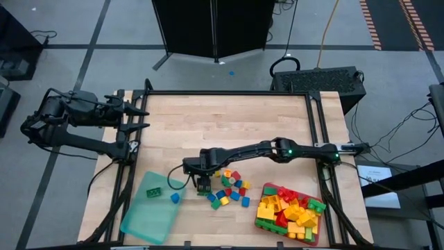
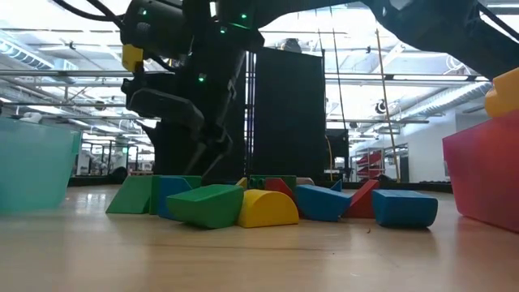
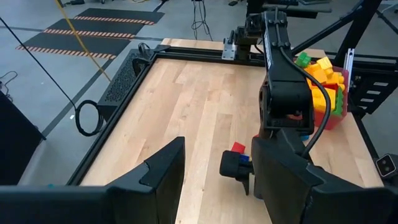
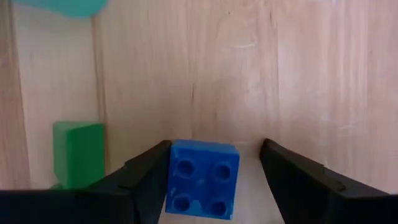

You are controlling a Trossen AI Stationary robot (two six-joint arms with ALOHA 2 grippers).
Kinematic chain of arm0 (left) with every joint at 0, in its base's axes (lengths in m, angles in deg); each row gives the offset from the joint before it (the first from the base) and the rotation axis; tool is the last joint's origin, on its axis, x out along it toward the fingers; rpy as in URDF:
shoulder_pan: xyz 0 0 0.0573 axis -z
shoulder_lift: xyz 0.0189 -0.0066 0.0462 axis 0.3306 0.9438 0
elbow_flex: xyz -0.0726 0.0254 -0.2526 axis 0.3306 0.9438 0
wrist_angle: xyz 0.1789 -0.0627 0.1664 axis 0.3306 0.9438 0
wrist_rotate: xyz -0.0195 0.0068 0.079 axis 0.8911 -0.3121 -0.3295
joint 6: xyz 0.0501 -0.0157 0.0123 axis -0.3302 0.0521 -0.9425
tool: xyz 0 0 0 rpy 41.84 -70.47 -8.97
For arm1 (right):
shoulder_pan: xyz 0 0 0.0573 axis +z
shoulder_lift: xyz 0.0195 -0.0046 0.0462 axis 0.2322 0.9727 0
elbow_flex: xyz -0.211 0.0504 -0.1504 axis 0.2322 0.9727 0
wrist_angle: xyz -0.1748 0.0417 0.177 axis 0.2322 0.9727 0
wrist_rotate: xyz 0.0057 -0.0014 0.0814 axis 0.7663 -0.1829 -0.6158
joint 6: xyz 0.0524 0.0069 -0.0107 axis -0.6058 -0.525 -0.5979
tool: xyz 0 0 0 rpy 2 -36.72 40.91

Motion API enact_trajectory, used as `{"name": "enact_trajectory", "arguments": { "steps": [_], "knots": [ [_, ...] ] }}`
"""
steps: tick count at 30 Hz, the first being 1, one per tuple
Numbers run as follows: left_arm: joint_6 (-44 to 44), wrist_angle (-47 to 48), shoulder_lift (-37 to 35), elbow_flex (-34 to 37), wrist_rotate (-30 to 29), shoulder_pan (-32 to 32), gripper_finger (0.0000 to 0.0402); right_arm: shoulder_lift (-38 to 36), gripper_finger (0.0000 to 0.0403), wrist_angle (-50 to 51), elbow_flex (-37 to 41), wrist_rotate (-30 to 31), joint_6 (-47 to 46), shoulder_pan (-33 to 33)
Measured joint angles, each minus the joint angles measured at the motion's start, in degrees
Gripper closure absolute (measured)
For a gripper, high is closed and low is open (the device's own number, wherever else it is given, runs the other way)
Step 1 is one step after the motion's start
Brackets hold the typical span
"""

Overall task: Sort blocks by size
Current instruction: Put the 4-stud blue game piece into the blue bin

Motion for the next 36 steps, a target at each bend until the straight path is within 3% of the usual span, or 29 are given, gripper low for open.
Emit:
{"name": "enact_trajectory", "arguments": {
  "steps": [9,20,27,31,36],
  "knots": [
    [0.0,-0.01,-0.01,-0.01,-0.02,0.01,0.0214,-0.02,0.0283,1.54,0.76,0.14,0.0,-0.02],
    [0.0,-0.03,-0.02,-0.01,-0.02,0.01,0.0214,-1.97,0.0283,-0.8,0.39,0.13,0.47,-0.04],
    [0.0,-0.1,-0.01,-0.01,-0.02,0.01,0.0214,-6.86,0.0283,-14.78,0.2,0.37,0.23,-0.05],
    [0.0,-0.09,-0.02,0.0,-0.02,0.01,0.0214,-7.52,0.0283,-28.73,0.28,-0.7,2.93,0.61],
    [0.0,-0.11,-0.01,0.0,-0.03,0.01,0.0214,-7.23,0.0283,-44.88,0.1,-6.94,4.7,1.58]
  ]
}}
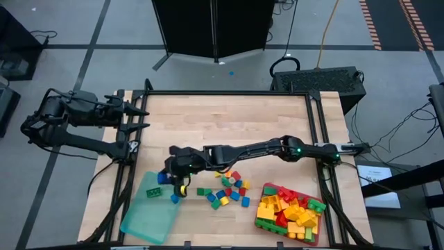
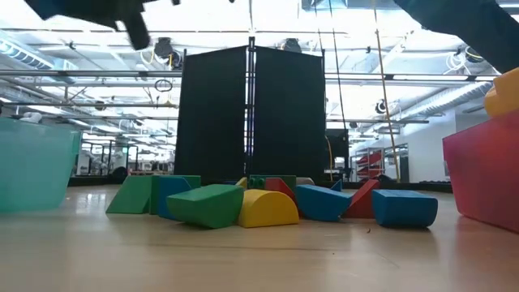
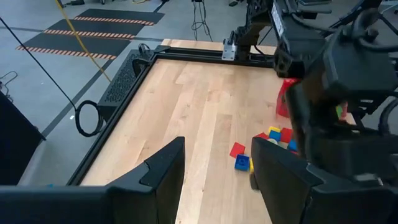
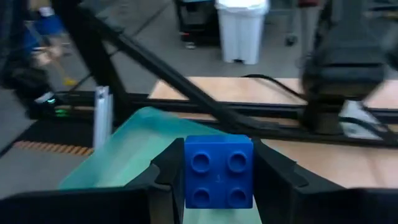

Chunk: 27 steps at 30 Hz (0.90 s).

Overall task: Sort blocks by size
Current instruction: Put the 4-stud blue game piece into the blue bin, then put the 1-stud blue game piece into the blue bin

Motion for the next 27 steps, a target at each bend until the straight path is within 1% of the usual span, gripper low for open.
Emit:
{"name": "enact_trajectory", "arguments": {
  "steps": [5,8,11,12,14,17,20,22,23,25,27],
  "knots": [
    [-0.09,0.0,0.02,0.0,-0.27,0.0,0.0214,4.02,0.0283,-5.86,0.19,-7.56,-0.47,0.26],
    [-0.31,0.0,0.01,-0.01,-0.69,-0.01,0.0214,5.96,0.0283,-8.63,0.23,-11.86,-4.52,0.2],
    [-0.29,0.0,-0.01,0.0,-0.77,0.0,0.0214,7.37,0.028,-8.55,0.14,-13.86,-7.81,0.22],
    [-0.28,0.01,0.02,0.0,-0.75,0.0,0.0214,7.63,0.0269,-7.97,0.16,-14.29,-8.63,0.22],
    [-0.28,0.01,0.01,0.0,-0.75,-0.01,0.0214,7.82,0.0232,-7.14,0.23,-13.96,-9.06,0.22],
    [-0.26,0.0,0.01,0.0,-0.75,-0.01,0.0214,7.69,0.017,-7.61,0.16,-11.15,-8.96,0.2],
    [0.03,0.0,0.02,0.0,-0.75,-0.01,0.0214,7.62,0.0136,-7.67,0.16,-10.13,-10.53,0.03],
    [0.09,0.0,-0.01,0.0,-0.75,0.01,0.0214,7.38,0.0128,-5.32,0.16,-9.84,-12.16,-0.32],
    [0.09,0.02,0.02,0.0,-0.73,-0.01,0.0214,6.83,0.0127,-2.27,0.16,-9.57,-12.81,-0.65],
    [0.09,0.02,-0.01,0.0,-0.74,0.0,0.0214,4.66,0.0129,6.98,0.16,-7.9,-12.85,-1.66],
    [0.07,0.04,0.02,0.0,-0.73,0.0,0.0214,1.16,0.013,19.49,0.16,-3.39,-10.81,-2.54]
  ]
}}
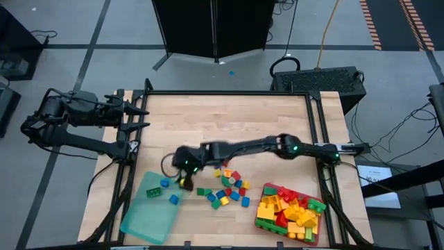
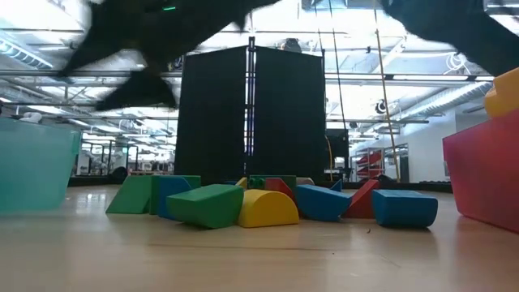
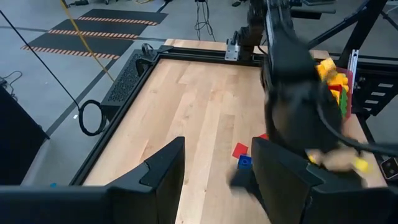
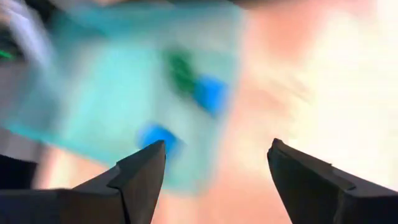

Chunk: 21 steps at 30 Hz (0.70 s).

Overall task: Sort blocks by size
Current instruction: Put the 1-stud blue game piece into the blue bin

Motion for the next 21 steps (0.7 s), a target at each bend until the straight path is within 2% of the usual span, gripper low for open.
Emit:
{"name": "enact_trajectory", "arguments": {
  "steps": [4,7,9,13,21],
  "knots": [
    [0.01,0.0,-0.01,0.0,0.0,0.01,0.0214,-4.75,0.0128,24.5,-0.34,9.27,2.28,-1.56],
    [0.07,0.02,-0.02,0.0,0.02,-0.01,0.0214,-4.77,0.0127,38.25,-0.04,10.29,2.03,-2.26],
    [0.08,0.13,0.0,0.0,0.04,-0.01,0.0214,-4.64,0.013,43.18,0.76,10.33,3.48,-2.16],
    [0.09,0.69,-0.02,0.0,0.07,-0.01,0.0214,-4.9,0.0132,42.07,4.97,10.09,5.89,-1.4],
    [0.08,1.66,-0.02,0.0,0.07,-0.01,0.0214,-4.74,0.0129,33.55,13.17,9.85,6.36,-2.5]
  ]
}}
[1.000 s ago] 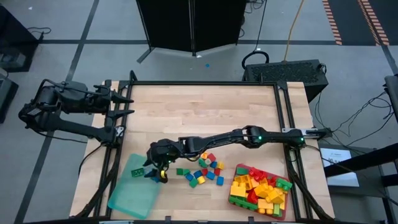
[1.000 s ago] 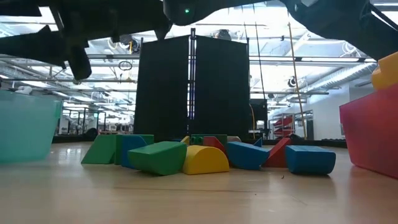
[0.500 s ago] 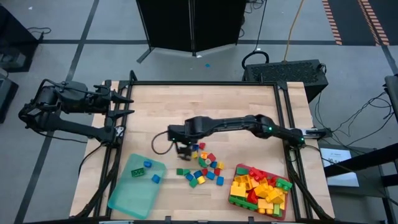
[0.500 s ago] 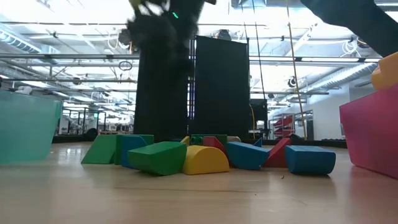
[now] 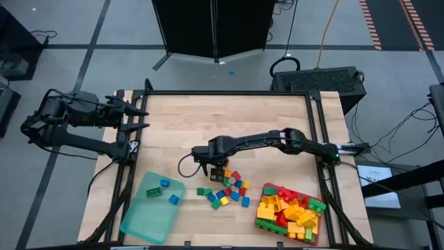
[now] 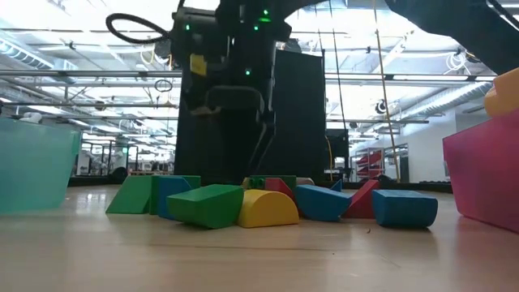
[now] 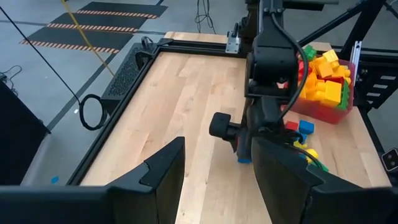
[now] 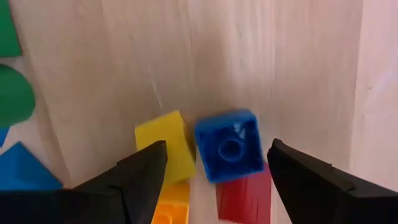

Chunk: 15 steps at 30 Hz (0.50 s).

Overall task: Sort blocks by size
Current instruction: Put the 1-stud blue game piece into the blue bin

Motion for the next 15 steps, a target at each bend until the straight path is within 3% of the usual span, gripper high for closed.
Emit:
{"name": "enact_trajectory", "arguments": {
  "steps": [10,15],
  "knots": [
    [-0.03,0.02,0.0,0.0,0.0,0.01,0.0214,-0.34,0.0131,-10.39,6.94,-2.43,-2.03,-0.84],
    [-0.05,0.02,0.0,0.0,-0.05,0.0,0.0214,-0.43,0.0177,-10.66,8.1,-2.08,-3.01,-0.99]
  ]
}}
